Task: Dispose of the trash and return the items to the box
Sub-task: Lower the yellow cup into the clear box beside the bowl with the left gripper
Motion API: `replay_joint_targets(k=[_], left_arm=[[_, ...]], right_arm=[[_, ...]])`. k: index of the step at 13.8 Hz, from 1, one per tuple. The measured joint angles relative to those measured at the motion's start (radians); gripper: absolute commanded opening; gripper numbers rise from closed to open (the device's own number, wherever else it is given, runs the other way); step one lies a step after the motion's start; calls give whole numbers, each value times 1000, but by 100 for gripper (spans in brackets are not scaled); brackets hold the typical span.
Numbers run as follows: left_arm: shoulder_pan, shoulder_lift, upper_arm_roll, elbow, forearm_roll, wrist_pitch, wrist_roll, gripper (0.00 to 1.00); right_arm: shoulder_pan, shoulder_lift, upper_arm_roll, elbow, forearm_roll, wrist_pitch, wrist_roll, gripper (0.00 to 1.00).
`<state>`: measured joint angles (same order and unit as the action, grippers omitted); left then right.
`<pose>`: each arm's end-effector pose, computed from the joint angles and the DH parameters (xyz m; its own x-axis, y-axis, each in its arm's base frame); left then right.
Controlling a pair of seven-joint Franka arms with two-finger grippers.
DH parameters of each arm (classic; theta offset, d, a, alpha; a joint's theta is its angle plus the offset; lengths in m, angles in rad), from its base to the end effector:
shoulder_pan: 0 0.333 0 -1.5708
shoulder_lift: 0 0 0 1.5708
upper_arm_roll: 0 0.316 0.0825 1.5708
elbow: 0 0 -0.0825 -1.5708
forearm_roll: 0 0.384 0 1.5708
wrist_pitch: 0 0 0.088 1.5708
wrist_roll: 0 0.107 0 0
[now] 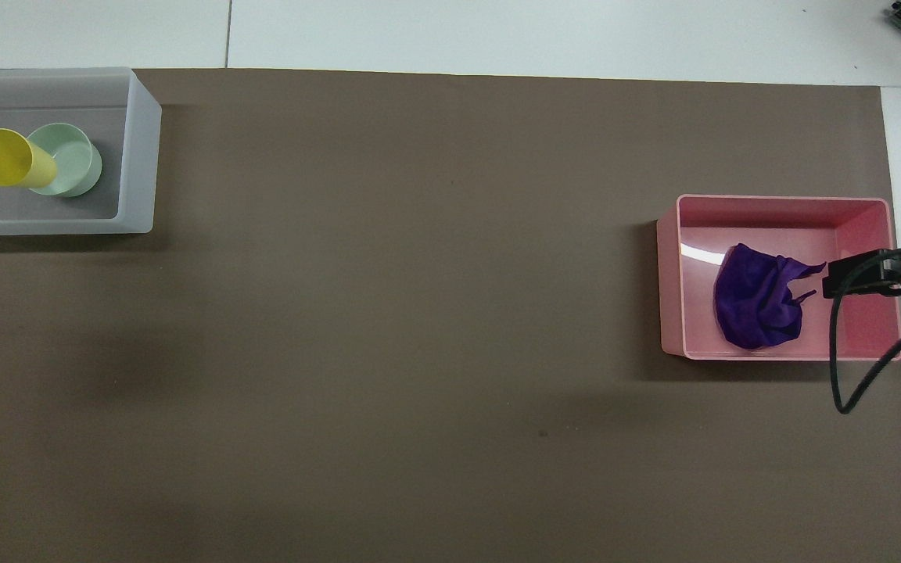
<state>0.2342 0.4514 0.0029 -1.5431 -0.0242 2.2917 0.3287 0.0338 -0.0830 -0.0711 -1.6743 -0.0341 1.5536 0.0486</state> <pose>0.6918 0.1663 0.4222 0.9550 -0.0863 0.2837 -0.0677 -0.9949 -0.0748 0.5250 -0.0248 0.6190 0.9956 -0.0859 -0.0365 -0.0848 -0.9959 0.0300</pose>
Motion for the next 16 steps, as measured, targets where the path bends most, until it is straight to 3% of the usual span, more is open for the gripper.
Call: replay_joint_targets(k=[3,5,9,12,16], left_arm=[[9,36,-2,1,-9,18,0,1],[10,37,-2,1,-17,19,0,29],[9,37,-7,1,-18,17,0,38],[9,37,-10,4,-18,4,1,100],[4,25,-18,29,-18,-15,7,100]], right_arm=[[0,0,0,0,0,0,0,100],[0,0,0,0,0,0,0,100],[0,0,0,0,0,0,0,100],[0,0,0,0,0,0,0,100],[0,0,0,0,0,0,0,100]])
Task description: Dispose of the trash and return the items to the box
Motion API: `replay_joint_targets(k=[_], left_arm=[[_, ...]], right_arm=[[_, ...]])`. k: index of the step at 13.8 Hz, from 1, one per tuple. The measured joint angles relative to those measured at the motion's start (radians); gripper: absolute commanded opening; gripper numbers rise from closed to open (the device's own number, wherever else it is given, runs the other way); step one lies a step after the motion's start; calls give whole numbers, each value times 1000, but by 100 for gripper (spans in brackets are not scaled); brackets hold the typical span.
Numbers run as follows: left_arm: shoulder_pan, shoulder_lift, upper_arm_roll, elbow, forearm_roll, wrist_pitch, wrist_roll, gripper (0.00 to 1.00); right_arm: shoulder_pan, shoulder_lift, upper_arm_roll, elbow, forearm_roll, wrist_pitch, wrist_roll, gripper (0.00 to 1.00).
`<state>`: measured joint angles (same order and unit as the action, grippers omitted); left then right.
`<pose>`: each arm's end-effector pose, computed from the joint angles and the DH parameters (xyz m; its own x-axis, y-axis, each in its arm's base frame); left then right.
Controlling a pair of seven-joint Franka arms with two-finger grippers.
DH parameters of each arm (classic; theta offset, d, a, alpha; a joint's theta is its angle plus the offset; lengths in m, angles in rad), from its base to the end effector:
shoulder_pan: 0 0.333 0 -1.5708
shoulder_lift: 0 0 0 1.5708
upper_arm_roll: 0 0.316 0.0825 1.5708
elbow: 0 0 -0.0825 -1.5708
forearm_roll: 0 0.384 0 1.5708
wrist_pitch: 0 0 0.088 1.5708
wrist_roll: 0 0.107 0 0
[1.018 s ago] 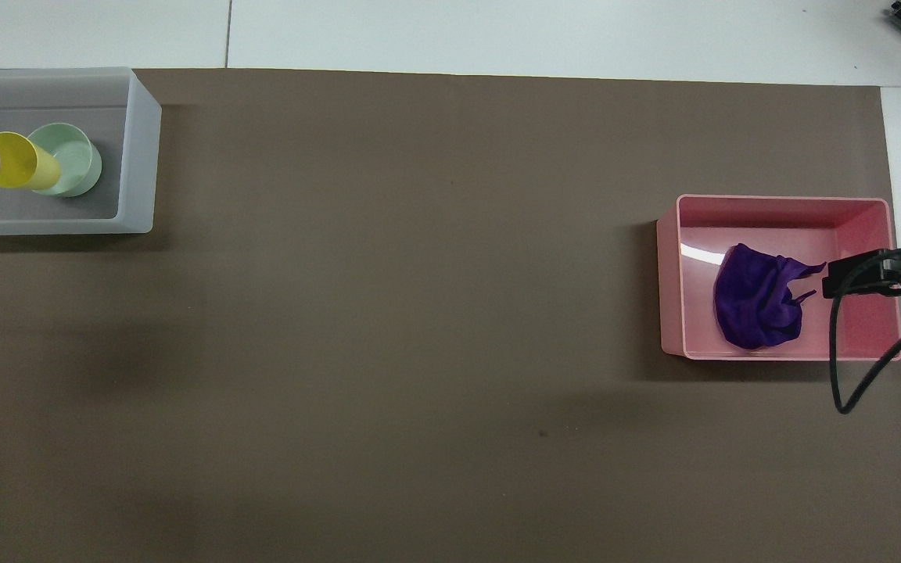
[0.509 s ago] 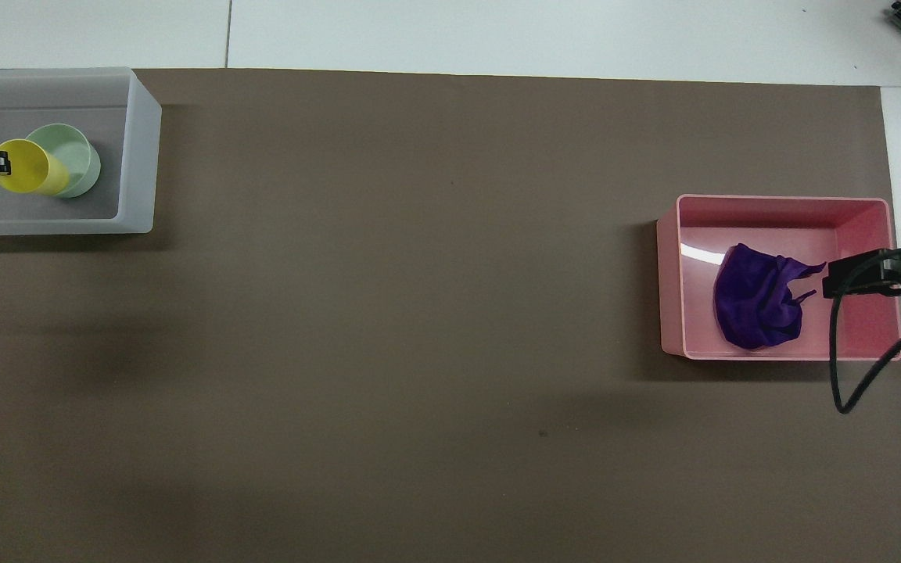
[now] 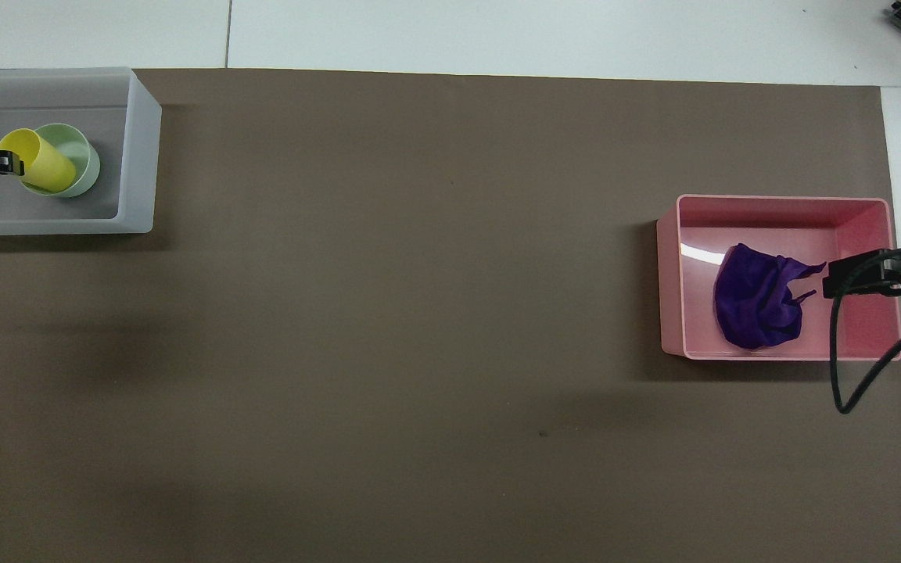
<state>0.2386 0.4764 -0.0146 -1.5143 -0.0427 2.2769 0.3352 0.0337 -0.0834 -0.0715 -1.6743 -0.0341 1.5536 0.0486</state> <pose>0.6991 0.1600 0.4170 0.9556 -0.0891 0.2810 -0.0783 -0.9957 -0.0495 0.5249 -0.0251 0.6193 0.9956 -0.0864 -0.0361 -0.0853 -0.9959 0.0299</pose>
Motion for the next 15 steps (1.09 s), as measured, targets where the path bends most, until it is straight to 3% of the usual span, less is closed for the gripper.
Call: replay_joint_targets(k=[4,11,15], left_arm=[[-58,-77,-8,-32,0,-25,1,100],[-233,-282,-11,-274,0,-36,-52,100],[-328,-386,-12,-364,0,-50,-158,100]], right_arm=[[0,0,0,0,0,0,0,100],[0,0,0,0,0,0,0,100],[0,0,0,0,0,0,0,100]])
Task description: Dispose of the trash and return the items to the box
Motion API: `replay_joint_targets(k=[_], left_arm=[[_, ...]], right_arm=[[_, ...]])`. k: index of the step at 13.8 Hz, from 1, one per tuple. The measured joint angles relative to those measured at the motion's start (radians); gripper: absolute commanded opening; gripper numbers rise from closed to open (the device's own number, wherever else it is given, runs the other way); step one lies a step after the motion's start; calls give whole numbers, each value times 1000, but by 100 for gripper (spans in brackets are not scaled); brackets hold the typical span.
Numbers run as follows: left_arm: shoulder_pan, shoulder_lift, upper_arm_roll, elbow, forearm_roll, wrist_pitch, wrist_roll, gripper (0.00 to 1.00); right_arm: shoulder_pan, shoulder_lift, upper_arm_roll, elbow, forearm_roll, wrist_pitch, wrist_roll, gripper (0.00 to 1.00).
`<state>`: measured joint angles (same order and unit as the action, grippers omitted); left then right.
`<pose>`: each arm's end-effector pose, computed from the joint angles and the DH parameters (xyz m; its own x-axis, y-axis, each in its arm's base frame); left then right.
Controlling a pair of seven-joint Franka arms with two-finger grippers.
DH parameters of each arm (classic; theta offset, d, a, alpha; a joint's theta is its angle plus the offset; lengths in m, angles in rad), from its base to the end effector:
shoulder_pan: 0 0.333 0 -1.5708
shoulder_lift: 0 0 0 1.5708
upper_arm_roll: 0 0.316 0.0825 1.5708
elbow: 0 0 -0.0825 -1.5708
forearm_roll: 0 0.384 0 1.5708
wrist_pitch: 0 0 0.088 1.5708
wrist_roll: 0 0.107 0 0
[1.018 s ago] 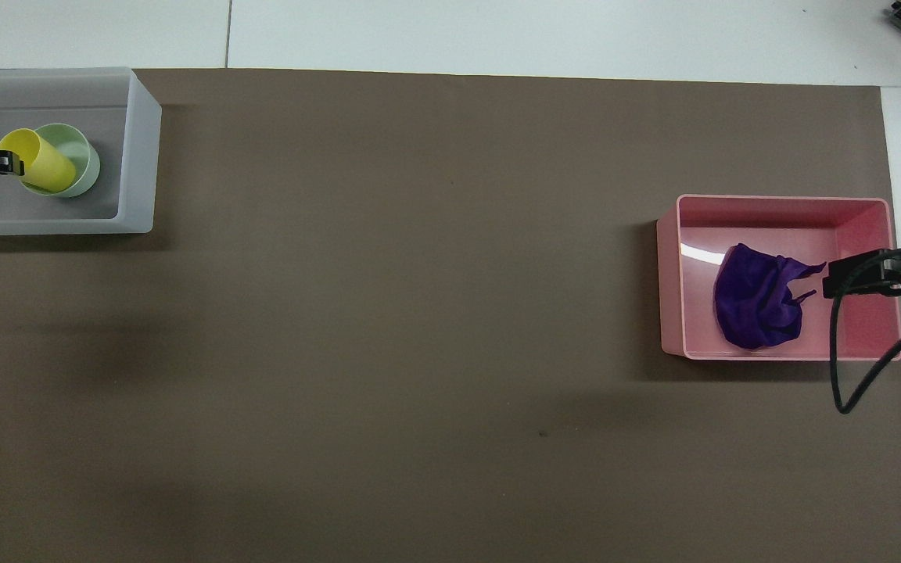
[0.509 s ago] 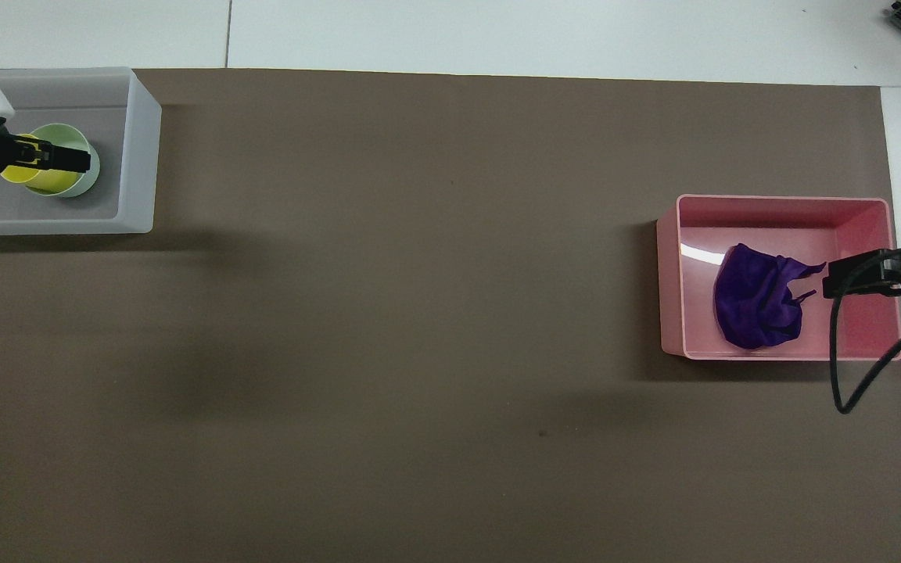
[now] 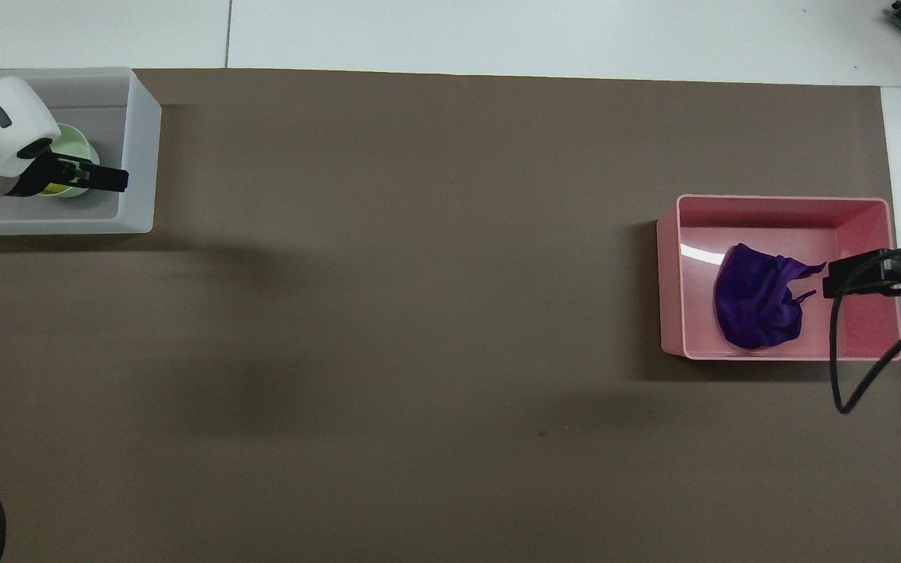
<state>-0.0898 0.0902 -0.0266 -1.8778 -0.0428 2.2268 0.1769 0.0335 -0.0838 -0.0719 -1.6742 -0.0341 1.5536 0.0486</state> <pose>0.6049 -0.0716 0.4869 0.9305 -0.2592 0.2588 -0.2674 -0.9636 -0.0038 0.5248 -0.0255 0.6195 0.9956 -0.0870 -0.0356 -0.0859 -0.9959 0.0298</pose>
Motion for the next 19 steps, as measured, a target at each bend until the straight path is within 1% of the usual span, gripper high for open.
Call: replay_joint_targets(k=[3,5,10,12,15,19], left_arm=[[-24,-67,0,-9,0,-74,-26,100],[-24,-91,4,26,0,-147,-26,100],[-20,-90,17,240,17,-410,-26,100],[-20,-83,17,300,20,-505,-26,100],[-21,-85,16,313,20,-579,-26,100],[-20,-87,25,309,22,-612,-26,100]], right_arm=[[0,0,1,0,4,0,0,100],[1,0,2,0,16,3,0,100],[1,0,2,0,21,8,0,100],[1,0,2,0,21,8,0,100],[1,0,2,0,21,8,0,100],[1,0,2,0,21,8,0,100]])
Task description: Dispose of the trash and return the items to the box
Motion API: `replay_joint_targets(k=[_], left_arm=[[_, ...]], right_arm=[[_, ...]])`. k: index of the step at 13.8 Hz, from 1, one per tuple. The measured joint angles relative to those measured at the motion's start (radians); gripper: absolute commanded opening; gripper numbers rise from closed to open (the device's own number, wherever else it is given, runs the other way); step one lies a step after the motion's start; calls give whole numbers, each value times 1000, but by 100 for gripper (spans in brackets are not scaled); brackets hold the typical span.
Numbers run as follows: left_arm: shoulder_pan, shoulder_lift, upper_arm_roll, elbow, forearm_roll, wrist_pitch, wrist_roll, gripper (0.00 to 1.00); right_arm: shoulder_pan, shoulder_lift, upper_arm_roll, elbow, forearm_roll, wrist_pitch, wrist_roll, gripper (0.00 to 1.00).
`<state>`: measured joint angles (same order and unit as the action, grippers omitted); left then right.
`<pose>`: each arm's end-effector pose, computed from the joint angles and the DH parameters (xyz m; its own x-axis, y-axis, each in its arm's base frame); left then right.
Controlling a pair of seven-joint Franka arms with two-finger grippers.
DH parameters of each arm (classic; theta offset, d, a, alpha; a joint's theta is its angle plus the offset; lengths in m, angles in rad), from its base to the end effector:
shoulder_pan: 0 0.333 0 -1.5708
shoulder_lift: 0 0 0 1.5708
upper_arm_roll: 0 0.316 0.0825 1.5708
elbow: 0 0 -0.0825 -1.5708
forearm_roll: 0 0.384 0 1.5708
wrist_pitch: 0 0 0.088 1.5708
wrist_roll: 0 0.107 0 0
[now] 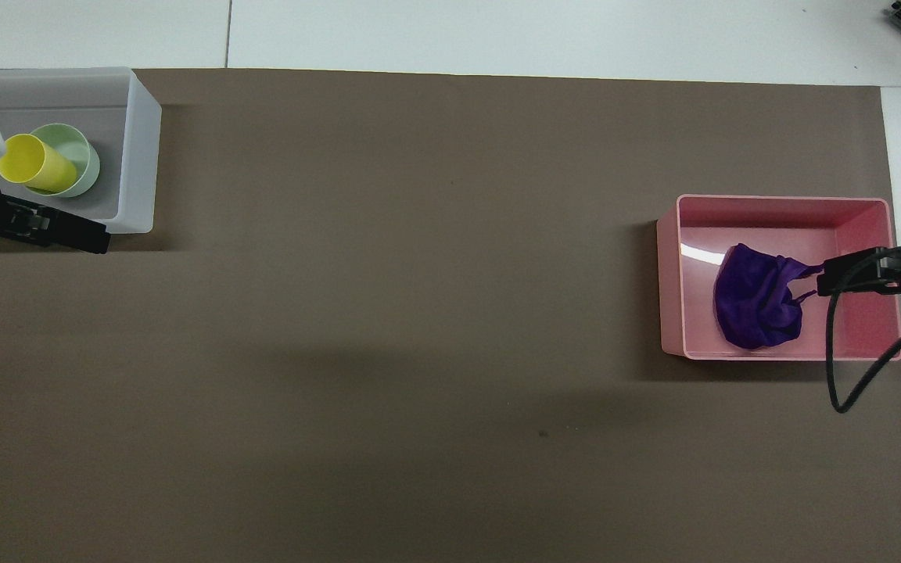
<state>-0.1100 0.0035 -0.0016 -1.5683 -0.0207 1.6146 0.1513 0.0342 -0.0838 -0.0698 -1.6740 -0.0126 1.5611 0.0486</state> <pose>0.5565 -0.0645 0.6277 0.9648 -0.2589 0.0454 -0.2597 -0.9656 0.0140 0.5258 -0.0216 0.6202 0.9961 -0.0838 -0.0289 -0.0836 -0.9965 0.0082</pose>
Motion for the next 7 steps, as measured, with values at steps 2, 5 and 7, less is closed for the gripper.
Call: replay_joint_targets(k=[2,5,7], left_arm=[[0,-1,4,0,4,-1,0,100],[0,-1,4,0,9,-2,0,100],[3,-1,6,0,9,-2,0,100]], right_arm=[[0,0,0,0,0,0,0,100],[0,0,0,0,0,0,0,100],[0,0,0,0,0,0,0,100]])
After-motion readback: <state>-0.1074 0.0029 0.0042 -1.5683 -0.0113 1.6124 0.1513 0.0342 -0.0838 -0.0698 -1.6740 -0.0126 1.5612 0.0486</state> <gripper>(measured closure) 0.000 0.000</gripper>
